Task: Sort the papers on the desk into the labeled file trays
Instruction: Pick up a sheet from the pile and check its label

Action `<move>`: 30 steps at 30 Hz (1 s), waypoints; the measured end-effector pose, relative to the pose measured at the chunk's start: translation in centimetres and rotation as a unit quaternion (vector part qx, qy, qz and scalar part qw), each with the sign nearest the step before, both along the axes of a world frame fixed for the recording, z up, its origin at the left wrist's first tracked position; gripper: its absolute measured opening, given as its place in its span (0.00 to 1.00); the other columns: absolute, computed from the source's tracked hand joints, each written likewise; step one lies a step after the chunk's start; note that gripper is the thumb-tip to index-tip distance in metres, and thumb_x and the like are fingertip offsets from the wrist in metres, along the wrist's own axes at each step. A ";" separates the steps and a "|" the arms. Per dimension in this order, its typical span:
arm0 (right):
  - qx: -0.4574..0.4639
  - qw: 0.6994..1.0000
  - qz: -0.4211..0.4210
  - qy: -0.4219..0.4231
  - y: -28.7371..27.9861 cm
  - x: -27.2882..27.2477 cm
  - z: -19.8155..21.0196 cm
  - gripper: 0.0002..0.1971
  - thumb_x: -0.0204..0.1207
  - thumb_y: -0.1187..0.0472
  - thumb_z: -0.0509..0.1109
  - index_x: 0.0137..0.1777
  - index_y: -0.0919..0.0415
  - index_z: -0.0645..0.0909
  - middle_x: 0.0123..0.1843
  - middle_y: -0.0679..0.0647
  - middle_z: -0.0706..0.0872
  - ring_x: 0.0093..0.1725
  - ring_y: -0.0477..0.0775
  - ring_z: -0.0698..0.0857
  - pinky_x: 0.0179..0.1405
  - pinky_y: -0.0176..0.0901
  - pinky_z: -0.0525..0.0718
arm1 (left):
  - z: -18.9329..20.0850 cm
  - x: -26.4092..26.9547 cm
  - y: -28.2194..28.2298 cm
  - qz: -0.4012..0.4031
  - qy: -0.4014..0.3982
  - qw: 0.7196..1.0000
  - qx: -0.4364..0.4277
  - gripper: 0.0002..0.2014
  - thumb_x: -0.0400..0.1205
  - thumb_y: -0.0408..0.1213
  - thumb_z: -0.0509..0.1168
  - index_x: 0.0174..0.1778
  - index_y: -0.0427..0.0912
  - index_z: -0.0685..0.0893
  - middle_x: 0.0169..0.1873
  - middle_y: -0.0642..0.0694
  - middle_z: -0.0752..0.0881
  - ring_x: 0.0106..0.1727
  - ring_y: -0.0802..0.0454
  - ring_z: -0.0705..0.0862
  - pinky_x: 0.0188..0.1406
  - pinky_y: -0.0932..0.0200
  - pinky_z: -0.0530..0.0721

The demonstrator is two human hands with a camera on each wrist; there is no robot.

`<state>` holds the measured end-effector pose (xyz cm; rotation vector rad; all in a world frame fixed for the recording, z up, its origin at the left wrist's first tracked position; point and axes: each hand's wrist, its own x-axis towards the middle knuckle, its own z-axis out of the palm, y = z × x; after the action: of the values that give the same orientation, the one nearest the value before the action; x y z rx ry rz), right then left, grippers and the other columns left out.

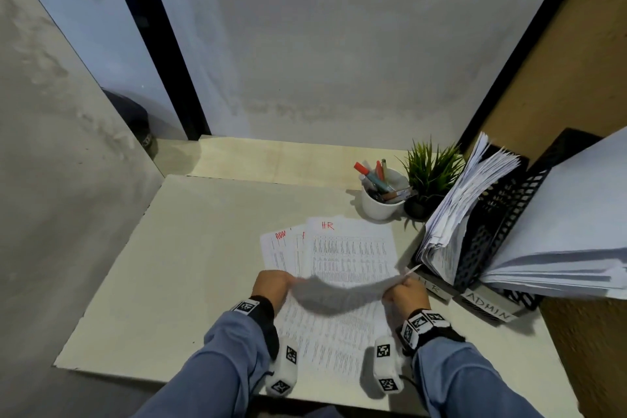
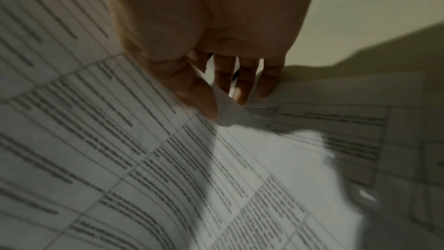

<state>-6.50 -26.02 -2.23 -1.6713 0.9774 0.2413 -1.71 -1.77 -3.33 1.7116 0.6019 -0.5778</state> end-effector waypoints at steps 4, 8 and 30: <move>0.032 0.998 -0.039 -0.041 -0.1 -1.0 0.1 0.15 0.66 0.88 0.59 0.44 0.73 0.80 0.40 0.60 0.79 0.36 0.54 0.76 0.22 0.35 0.79 | 0.2 1.2 -1.1 0.052 0.013 0.999 -0.004 0.14 0.81 0.31 0.59 0.28 0.40 0.73 0.31 0.42 0.78 0.27 0.53 0.71 0.27 0.61 0.70; 0.042 0.997 -0.052 -0.035 -0.5 -1.2 0.0 0.11 0.64 0.87 0.60 0.34 0.73 0.78 0.31 0.57 0.78 0.36 0.58 0.78 0.28 0.39 0.72 | -0.2 0.8 -2.8 -0.034 0.038 0.999 0.008 0.15 0.80 0.39 0.64 0.28 0.40 0.74 0.24 0.45 0.76 0.28 0.50 0.73 0.32 0.66 0.73; 0.063 0.991 -0.095 -0.074 1.0 0.0 1.5 0.09 0.66 0.83 0.63 0.42 0.74 0.79 0.43 0.64 0.80 0.37 0.58 0.78 0.33 0.40 0.72 | 1.9 -1.4 0.2 -0.034 -0.046 0.998 -0.036 0.16 0.76 0.17 0.56 0.28 0.33 0.84 0.28 0.40 0.82 0.28 0.49 0.76 0.27 0.64 0.76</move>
<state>-6.54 -24.98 -0.75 -1.4495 0.9823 0.0504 -3.09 -1.56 -1.41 1.6869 0.4535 -0.5579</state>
